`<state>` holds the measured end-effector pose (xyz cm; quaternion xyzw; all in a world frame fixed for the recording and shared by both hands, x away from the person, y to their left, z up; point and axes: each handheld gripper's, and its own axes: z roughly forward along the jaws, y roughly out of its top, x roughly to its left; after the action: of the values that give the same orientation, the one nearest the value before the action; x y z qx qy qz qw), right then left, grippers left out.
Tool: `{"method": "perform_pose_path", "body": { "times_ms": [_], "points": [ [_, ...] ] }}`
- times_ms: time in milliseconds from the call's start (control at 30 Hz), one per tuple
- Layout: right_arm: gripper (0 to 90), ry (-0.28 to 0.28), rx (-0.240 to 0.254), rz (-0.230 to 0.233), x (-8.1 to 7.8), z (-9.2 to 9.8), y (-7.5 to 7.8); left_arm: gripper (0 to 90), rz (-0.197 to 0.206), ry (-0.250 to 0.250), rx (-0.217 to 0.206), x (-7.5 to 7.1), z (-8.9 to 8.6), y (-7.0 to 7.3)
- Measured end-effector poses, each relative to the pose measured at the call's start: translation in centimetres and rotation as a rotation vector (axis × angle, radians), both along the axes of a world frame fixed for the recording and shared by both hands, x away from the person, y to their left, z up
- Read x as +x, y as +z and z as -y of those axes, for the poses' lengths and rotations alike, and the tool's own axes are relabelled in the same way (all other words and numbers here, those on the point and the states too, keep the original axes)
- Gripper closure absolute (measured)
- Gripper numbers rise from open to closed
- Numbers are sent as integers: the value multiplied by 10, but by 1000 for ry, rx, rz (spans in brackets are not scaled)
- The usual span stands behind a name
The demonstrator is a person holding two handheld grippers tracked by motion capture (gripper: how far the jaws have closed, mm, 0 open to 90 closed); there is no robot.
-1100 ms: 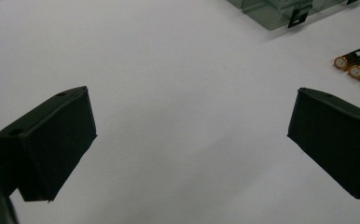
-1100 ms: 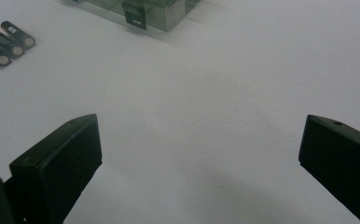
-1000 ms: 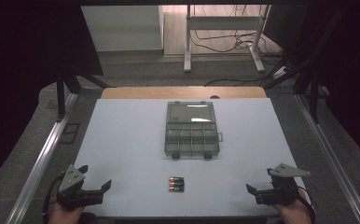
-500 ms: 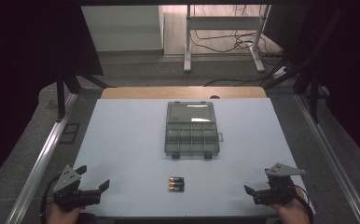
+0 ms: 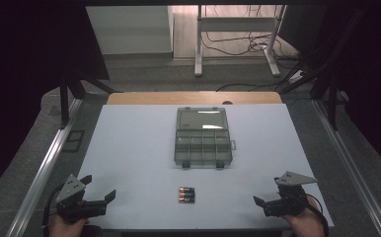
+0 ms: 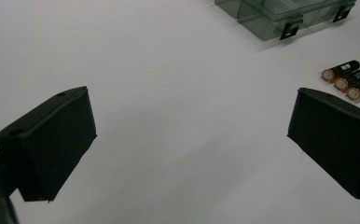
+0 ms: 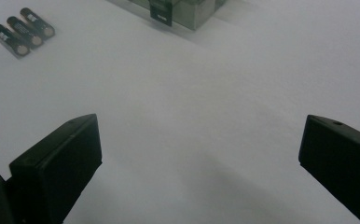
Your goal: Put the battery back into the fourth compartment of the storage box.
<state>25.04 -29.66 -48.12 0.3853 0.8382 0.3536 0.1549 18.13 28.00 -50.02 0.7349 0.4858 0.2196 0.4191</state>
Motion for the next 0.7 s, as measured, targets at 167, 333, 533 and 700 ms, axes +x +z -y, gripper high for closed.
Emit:
{"method": "perform_pose_path", "body": {
  "times_ms": [167, 333, 533, 700],
  "points": [
    [0, 17, 8, 0, 4, -8, 4, 16, -5, 4, -5, 1, 0, 0],
    [0, 53, -6, 2, 9, -21, 7, 17, -9, 4, -7, 1, -1, 0],
    [0, 97, -9, -25, 13, -37, 9, 19, -13, 3, -5, 1, 0, 0],
    [0, 122, -30, -36, 15, -47, 10, 19, -12, -3, 2, 1, 1, 0]
  ]
}}
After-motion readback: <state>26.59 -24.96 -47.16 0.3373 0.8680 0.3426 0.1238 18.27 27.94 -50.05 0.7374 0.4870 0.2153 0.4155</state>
